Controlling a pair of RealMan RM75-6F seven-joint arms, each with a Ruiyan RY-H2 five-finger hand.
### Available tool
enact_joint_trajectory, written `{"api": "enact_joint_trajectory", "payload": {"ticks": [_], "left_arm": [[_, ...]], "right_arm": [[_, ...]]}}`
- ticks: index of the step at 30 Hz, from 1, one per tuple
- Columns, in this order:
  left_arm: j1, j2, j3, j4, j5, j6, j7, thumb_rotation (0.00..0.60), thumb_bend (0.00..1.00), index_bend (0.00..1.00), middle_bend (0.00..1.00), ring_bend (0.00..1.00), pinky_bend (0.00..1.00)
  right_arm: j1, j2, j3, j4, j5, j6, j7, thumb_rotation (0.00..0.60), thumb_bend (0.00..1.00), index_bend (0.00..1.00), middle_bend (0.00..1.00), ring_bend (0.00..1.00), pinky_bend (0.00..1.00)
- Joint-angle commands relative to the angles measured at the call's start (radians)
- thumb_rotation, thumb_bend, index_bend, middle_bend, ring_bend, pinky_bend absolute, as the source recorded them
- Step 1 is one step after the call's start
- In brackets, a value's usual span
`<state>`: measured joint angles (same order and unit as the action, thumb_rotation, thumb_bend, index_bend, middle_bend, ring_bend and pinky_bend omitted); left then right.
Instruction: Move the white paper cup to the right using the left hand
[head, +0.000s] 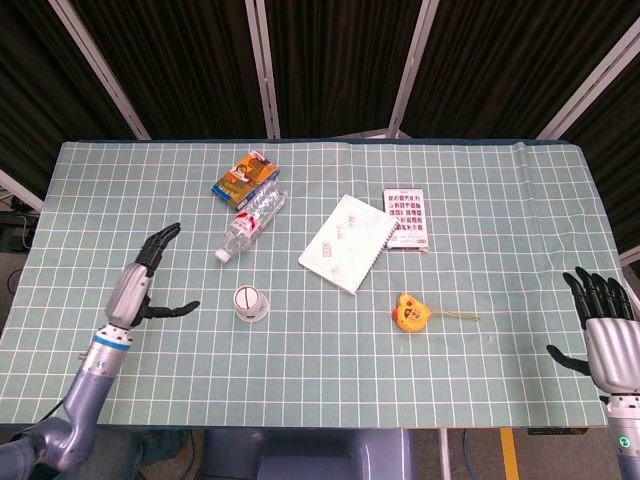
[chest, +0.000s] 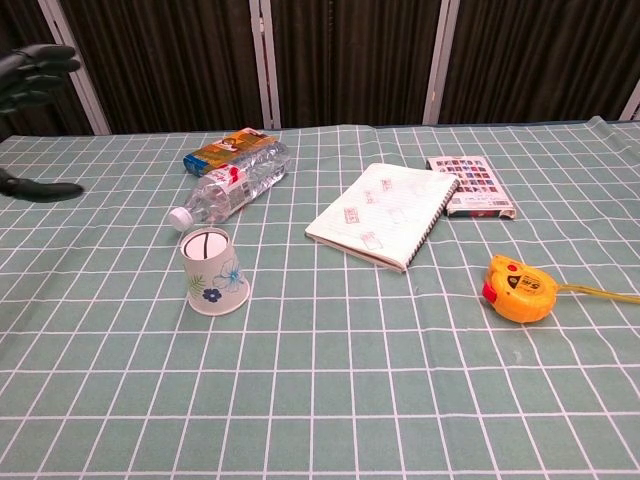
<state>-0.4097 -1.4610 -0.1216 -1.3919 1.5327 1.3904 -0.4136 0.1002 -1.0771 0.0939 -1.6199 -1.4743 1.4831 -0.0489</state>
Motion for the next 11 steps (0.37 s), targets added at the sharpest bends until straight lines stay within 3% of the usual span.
{"api": "enact_joint_trajectory", "payload": {"ticks": [1, 5, 11], "left_arm": [[0.153, 0.195, 0.050, -0.162, -0.068, 0.100, 0.318, 0.600, 0.00, 0.00, 0.00, 0.00, 0.00], [0.208, 0.255, 0.085, -0.201, -0.093, 0.116, 0.383, 0.600, 0.00, 0.00, 0.00, 0.00, 0.00], [0.228, 0.272, 0.090, -0.218, -0.104, 0.120, 0.406, 0.600, 0.00, 0.00, 0.00, 0.00, 0.00]], "right_arm": [[-0.002, 0.002, 0.001, -0.005, -0.004, 0.006, 0.003, 0.600, 0.00, 0.00, 0.00, 0.00, 0.00], [-0.007, 0.006, 0.000, -0.012, -0.018, 0.021, 0.004, 0.600, 0.00, 0.00, 0.00, 0.00, 0.00], [-0.009, 0.006, -0.005, -0.012, -0.027, 0.023, 0.003, 0.600, 0.00, 0.00, 0.00, 0.00, 0.00]]}}
